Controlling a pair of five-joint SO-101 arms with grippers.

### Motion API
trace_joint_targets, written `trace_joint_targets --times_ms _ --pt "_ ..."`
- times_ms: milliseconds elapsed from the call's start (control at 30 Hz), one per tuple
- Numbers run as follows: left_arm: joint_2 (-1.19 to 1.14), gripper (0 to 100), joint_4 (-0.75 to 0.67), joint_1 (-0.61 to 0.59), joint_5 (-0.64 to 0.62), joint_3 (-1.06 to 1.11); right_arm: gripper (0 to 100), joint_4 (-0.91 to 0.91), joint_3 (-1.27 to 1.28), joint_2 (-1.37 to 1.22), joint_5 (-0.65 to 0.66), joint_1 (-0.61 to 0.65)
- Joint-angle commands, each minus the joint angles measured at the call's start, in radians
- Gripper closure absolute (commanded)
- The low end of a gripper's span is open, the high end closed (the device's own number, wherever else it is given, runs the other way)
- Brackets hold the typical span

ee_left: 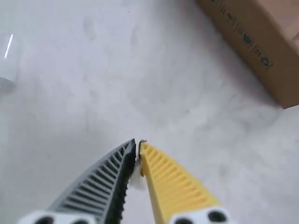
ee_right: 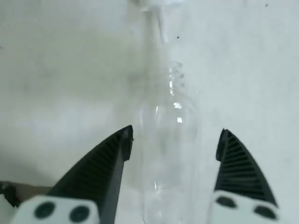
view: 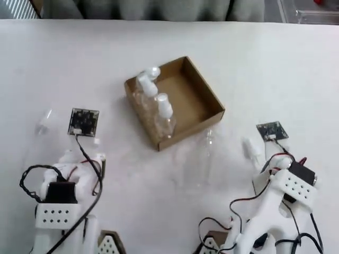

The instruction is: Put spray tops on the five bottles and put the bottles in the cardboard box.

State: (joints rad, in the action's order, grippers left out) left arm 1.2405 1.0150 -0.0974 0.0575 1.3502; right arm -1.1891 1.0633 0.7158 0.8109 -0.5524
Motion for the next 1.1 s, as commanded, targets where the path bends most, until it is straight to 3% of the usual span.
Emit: trace_joint_targets --times_ms 0,600,900,1067 --pt "0.013 98 -0.031 0.013 0.009 -0.005 75.5 -0.007 0.003 0.025 0.058 -0.007" --pt "0.018 98 -0.031 0.013 0.009 0.009 75.5 0.082 0.058 0.022 0.055 -0.002" --pt "0.018 98 -0.031 0.013 0.009 0.011 75.8 0.113 -0.026 -0.179 0.051 0.007" --pt "0.018 98 -0.031 0.013 0.009 0.011 90.6 0.139 -0.057 -0.222 0.051 0.002"
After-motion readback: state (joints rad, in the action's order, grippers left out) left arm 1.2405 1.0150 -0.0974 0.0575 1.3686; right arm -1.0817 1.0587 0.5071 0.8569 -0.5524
